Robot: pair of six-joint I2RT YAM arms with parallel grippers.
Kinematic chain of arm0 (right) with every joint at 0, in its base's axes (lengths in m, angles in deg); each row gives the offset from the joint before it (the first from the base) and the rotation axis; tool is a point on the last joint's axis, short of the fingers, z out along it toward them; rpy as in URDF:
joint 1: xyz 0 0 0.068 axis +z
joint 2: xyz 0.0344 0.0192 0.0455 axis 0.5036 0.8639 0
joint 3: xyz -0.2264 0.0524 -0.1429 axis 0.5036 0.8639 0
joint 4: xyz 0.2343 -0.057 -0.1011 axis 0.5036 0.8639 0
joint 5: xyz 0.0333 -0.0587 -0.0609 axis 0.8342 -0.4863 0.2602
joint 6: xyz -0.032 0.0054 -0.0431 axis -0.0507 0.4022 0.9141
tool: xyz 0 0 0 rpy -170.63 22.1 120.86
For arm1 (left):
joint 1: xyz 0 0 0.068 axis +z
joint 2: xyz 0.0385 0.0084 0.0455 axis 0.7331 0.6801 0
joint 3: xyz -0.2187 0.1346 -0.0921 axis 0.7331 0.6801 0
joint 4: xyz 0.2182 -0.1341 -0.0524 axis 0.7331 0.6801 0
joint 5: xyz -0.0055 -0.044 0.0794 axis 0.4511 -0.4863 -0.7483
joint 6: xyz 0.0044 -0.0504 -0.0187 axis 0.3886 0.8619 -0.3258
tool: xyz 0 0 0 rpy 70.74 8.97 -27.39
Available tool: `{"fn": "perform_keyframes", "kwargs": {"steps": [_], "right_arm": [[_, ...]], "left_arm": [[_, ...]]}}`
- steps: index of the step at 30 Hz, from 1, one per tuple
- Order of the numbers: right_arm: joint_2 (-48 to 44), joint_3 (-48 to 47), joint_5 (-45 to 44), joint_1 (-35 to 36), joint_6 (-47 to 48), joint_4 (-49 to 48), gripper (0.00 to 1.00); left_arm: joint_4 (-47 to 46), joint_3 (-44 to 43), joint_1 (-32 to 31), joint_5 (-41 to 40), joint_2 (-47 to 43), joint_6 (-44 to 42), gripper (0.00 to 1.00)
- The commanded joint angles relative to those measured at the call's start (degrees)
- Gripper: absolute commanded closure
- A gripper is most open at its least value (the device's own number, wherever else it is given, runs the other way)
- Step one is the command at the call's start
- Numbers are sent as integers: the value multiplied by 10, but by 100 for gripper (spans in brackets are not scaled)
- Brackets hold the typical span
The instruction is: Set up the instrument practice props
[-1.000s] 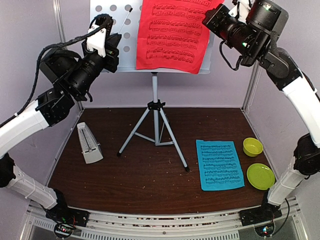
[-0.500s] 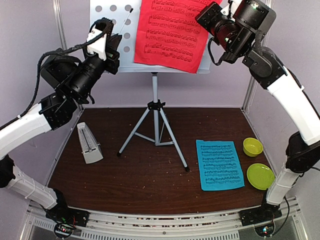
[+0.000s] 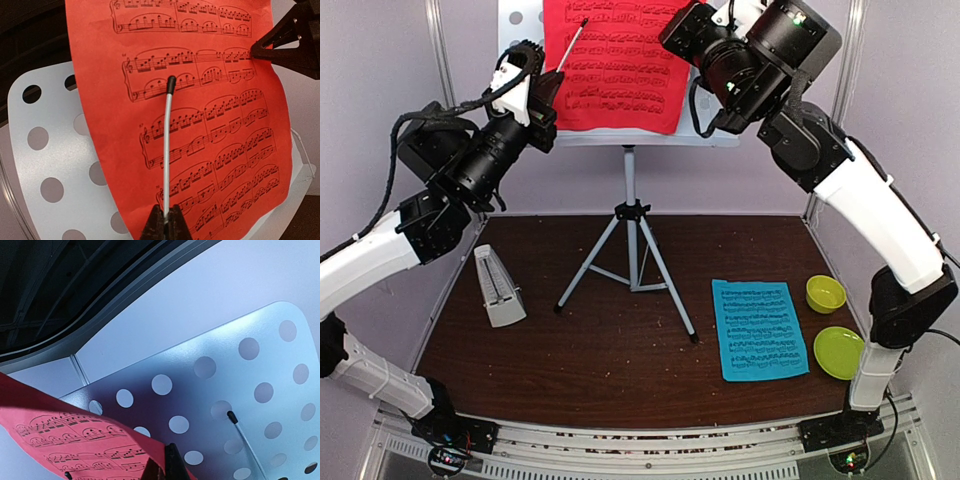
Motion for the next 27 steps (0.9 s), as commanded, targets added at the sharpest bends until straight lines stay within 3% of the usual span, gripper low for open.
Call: {"fn": "perform_keyframes", "kwargs": {"steps": [1, 27], "right_arm": [[8, -15, 46, 5, 35, -47, 100], [44, -26, 108, 8, -10, -58, 100]], "left_arm": [[-24, 4, 1, 29, -16, -8, 100], [-44, 31, 1, 44, -33, -5, 100]]}}
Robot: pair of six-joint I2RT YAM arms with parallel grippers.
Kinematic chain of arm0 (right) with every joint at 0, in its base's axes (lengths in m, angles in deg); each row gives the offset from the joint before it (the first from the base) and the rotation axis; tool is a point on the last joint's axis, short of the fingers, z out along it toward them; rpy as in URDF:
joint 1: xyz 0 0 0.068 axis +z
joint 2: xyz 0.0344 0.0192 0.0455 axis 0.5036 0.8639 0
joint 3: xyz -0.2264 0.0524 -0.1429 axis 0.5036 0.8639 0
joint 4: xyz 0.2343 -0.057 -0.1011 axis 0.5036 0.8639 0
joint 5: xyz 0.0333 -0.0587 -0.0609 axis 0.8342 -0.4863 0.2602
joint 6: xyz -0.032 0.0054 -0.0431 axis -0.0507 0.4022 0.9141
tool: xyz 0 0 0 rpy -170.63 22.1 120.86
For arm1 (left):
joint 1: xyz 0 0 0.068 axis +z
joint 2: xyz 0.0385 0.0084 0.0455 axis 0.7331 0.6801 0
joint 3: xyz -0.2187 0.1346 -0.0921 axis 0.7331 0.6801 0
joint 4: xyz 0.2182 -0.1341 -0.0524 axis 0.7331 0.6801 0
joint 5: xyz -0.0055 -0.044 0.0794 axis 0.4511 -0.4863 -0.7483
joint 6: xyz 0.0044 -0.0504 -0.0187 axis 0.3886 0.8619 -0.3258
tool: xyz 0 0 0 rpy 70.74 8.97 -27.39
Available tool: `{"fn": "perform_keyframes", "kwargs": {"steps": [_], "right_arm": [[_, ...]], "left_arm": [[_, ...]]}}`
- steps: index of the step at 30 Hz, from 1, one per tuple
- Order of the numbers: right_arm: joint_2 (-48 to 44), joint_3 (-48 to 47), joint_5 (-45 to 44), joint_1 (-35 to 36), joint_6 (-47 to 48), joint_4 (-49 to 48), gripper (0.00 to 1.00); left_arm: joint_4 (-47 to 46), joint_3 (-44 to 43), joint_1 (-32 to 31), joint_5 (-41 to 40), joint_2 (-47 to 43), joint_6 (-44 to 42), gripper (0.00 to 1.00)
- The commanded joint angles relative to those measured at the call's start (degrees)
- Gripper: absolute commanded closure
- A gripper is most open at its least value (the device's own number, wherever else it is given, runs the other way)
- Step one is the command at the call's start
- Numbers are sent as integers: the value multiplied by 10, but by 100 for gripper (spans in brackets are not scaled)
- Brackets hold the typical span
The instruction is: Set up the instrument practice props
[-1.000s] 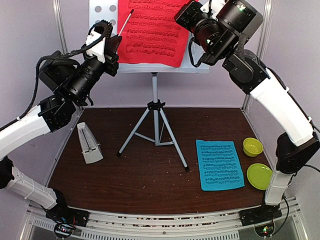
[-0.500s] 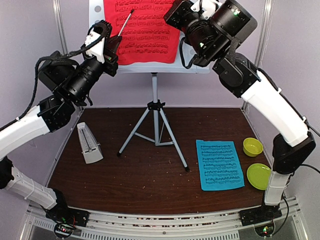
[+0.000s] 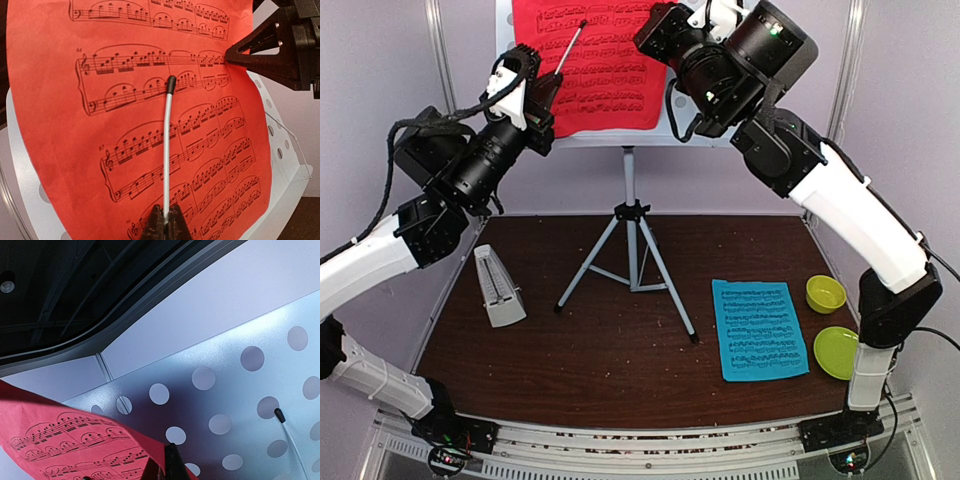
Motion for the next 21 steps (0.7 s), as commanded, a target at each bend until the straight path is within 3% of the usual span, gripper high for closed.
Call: {"fn": "perform_keyframes", "kwargs": {"steps": [1, 7, 9, 11, 14, 21], "right_arm": [[3, -7, 32, 1, -27, -1, 100], [1, 1, 64, -10, -71, 1, 99], [2, 2, 71, -14, -80, 5, 94], [0, 4, 75, -15, -81, 9, 82], [-3, 9, 76, -15, -77, 11, 75], [-17, 40, 81, -20, -70, 3, 77]], "left_arm": [[-34, 18, 0, 28, -25, -6, 100], [-31, 23, 0, 32, -35, -7, 100], [-30, 23, 0, 31, -36, -8, 100], [-29, 22, 0, 31, -35, -9, 100], [-27, 18, 0, 31, -31, -9, 100], [-29, 10, 0, 31, -23, -7, 100]]}}
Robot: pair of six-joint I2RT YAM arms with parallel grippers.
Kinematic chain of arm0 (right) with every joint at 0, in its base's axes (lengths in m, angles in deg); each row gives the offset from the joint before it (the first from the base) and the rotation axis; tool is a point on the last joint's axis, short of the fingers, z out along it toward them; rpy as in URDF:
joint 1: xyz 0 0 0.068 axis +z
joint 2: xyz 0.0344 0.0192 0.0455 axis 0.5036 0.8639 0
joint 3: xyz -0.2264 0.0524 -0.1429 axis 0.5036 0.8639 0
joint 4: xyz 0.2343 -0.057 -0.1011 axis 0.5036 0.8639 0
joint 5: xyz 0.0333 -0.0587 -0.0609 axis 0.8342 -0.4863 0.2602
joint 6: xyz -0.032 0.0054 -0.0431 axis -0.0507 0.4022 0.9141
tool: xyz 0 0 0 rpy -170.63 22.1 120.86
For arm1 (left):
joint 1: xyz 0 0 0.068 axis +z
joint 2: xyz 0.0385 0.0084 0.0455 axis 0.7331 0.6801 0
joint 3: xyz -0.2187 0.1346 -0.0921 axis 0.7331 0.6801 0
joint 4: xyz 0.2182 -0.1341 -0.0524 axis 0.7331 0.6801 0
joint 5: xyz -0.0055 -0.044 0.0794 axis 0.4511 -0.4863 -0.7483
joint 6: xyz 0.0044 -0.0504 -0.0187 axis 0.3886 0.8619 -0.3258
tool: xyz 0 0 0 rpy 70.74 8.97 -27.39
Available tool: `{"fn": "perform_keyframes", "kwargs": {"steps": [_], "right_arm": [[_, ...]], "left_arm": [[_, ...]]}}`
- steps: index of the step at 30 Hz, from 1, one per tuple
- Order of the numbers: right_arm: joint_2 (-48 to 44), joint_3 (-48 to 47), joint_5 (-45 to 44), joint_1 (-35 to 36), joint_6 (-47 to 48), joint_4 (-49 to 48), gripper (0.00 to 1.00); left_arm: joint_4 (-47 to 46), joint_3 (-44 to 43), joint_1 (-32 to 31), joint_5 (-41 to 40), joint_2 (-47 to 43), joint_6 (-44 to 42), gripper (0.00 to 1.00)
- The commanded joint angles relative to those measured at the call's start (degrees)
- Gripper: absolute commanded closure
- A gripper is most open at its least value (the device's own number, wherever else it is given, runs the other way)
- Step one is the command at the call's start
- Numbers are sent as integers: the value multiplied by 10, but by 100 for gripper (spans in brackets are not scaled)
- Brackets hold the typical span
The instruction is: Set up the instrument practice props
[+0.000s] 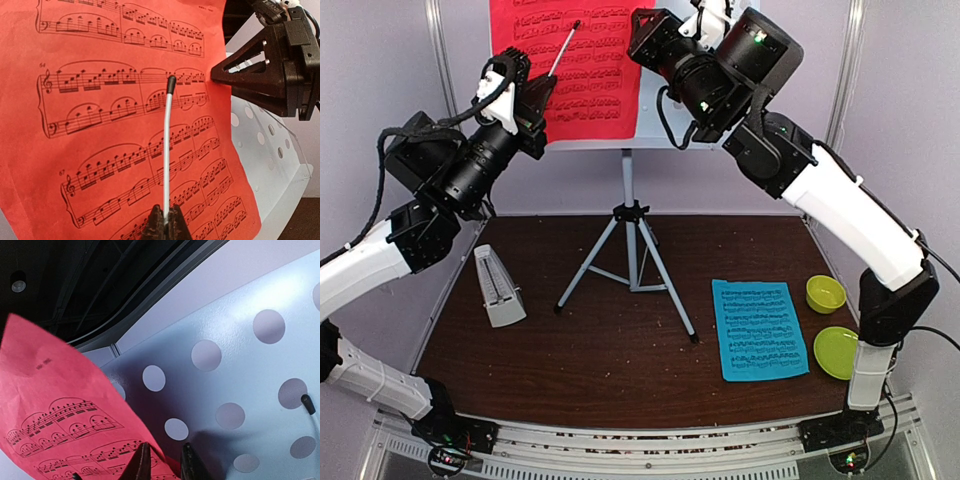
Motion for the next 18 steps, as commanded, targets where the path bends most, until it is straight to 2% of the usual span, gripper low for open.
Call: {"fn": "perform_keyframes", "kwargs": {"steps": [1, 2, 7, 12, 16, 18], "right_arm": [[-19, 21, 17, -5, 0, -2, 75], [-20, 24, 18, -6, -1, -3, 72], [-21, 28, 20, -10, -2, -3, 70], [-24, 30, 14, -12, -2, -4, 69], [-28, 34, 12, -13, -2, -5, 54], [-30, 37, 13, -14, -3, -5, 52]], "left_arm": [[-27, -13, 0, 14, 4, -6, 100], [-27, -15, 0, 12, 5, -6, 100], [-24, -23, 0, 2, 11, -3, 98], [-25, -22, 0, 3, 10, -1, 81], [-22, -21, 0, 6, 7, 3, 72], [-19, -21, 0, 7, 5, 4, 68]]}}
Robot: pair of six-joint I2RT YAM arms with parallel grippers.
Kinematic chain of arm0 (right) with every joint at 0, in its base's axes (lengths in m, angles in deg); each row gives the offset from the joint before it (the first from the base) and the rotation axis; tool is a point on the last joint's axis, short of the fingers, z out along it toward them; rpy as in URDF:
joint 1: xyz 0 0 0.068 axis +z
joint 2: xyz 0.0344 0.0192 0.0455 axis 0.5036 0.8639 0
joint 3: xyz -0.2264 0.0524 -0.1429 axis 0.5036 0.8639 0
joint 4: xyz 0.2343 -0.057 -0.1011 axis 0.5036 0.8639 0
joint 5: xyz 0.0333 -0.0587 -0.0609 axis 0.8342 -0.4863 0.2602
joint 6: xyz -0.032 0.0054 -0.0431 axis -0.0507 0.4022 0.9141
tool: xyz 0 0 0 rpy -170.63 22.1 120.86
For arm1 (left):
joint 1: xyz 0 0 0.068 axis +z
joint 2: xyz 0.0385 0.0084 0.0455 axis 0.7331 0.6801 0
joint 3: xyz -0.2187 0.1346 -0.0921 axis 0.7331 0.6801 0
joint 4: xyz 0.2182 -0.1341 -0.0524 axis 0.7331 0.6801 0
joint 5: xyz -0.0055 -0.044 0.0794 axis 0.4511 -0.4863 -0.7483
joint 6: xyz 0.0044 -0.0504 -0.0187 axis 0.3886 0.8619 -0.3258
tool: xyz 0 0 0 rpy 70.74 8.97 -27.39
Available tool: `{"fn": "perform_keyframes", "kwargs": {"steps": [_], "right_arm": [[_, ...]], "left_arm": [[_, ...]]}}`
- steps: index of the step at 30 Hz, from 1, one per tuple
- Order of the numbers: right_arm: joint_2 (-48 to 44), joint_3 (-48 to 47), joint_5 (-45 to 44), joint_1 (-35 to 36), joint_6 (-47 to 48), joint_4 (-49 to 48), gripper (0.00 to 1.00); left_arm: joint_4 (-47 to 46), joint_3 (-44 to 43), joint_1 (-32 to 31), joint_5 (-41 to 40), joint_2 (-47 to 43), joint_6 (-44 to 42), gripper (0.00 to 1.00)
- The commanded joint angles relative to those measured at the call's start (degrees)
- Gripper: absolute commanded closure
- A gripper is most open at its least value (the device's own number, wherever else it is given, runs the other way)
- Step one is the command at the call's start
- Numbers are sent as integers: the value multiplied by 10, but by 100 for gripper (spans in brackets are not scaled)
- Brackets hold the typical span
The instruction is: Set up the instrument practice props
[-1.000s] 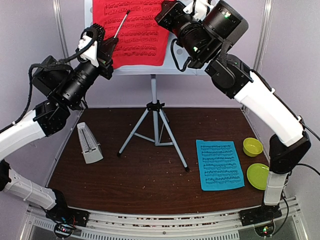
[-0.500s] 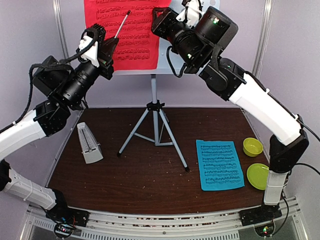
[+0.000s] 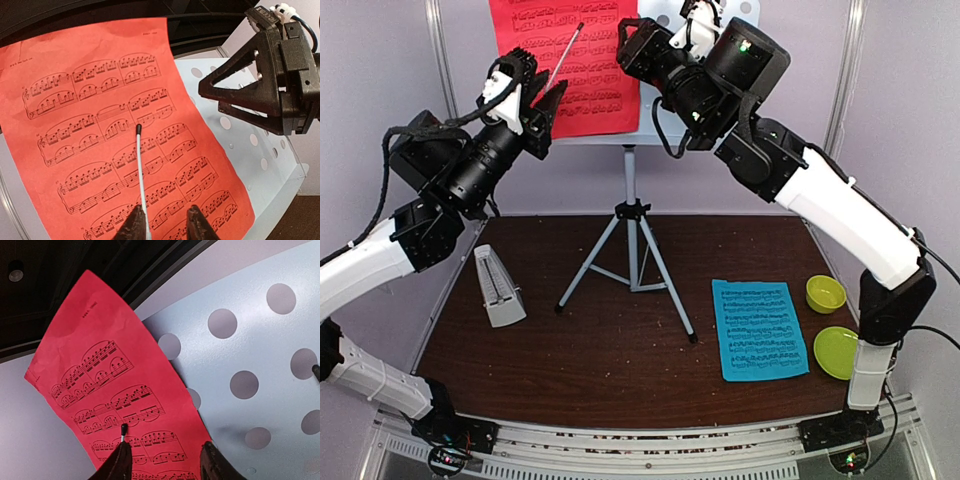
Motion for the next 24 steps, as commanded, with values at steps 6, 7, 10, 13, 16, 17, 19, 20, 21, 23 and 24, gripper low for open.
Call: {"fn": "perform_keyframes", "kwargs": {"steps": [6, 7, 10, 13, 16, 17, 19, 20, 21, 23, 24], "right_arm": [[-51, 35, 9, -3, 2, -19, 44], [-56, 42, 10, -3, 4, -23, 43], [-77, 69, 16, -3, 8, -33, 40], [-103, 109, 25, -3, 22, -42, 36], [-137, 146, 38, -3, 43, -38, 29], [-150, 161, 43, -3, 49, -34, 25], [-177, 198, 58, -3, 66, -21, 19], [-194, 219, 68, -3, 77, -17, 16], [-211, 242, 80, -4, 88, -15, 13], [-250, 293, 96, -5, 99, -8, 10], [-272, 327, 96, -6, 101, -1, 8]], "left_arm": [[0, -20, 0, 26, -16, 17, 58], [3, -20, -1, 28, -20, 21, 56], [17, -18, -1, 37, -34, 44, 51], [55, -23, -1, 39, -49, 71, 44], [99, -27, -2, 34, -65, 95, 35], [115, -27, -3, 30, -71, 103, 31], [148, -24, -5, 21, -85, 118, 26], [162, -21, -6, 19, -92, 125, 24], [176, -16, -7, 15, -100, 133, 22], [205, -2, -9, 12, -114, 152, 22], [217, 8, -12, 10, -121, 160, 22]]}}
